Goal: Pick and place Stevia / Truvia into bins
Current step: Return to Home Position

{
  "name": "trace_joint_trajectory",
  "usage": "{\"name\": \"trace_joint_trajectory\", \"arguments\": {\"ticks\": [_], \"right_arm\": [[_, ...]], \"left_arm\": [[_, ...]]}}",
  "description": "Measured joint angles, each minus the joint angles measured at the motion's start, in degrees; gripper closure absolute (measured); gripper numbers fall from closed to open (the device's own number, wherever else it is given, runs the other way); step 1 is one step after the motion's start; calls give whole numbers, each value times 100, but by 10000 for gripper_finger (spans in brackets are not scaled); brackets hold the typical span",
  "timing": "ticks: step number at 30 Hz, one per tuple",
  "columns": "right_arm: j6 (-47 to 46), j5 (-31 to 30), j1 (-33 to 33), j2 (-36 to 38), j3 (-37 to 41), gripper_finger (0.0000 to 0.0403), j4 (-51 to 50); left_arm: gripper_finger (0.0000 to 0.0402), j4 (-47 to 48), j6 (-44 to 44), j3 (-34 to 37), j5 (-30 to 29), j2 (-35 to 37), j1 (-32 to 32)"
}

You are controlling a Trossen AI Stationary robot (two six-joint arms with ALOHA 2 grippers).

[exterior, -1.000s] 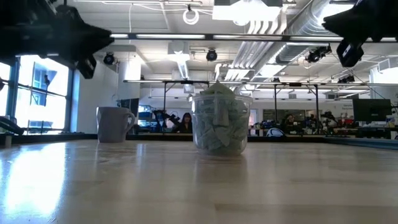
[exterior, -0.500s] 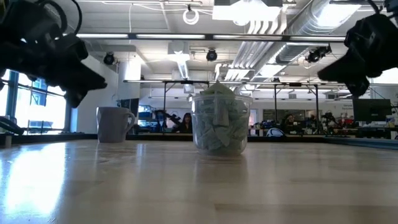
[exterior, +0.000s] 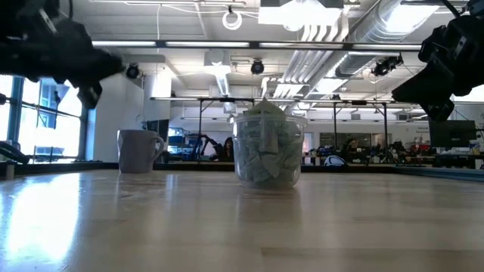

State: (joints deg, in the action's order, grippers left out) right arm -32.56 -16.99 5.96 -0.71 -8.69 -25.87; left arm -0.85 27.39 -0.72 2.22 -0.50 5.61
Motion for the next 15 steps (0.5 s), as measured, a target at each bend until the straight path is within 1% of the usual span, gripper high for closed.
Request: {"name": "trace_joint_trajectory", "arguments": {"ticks": [1,5,15], "right_arm": [[-2,-1,0,0,0,357,0],[0,43,0,12,7,353,10],[-2,108,7,57,15,355,52]], "left_arm": [[305,-113,-2,1,1,68,0],[305,-592,-3,-3,2,-76,0],[305,-257,-3,8,-13,12,0]]}}
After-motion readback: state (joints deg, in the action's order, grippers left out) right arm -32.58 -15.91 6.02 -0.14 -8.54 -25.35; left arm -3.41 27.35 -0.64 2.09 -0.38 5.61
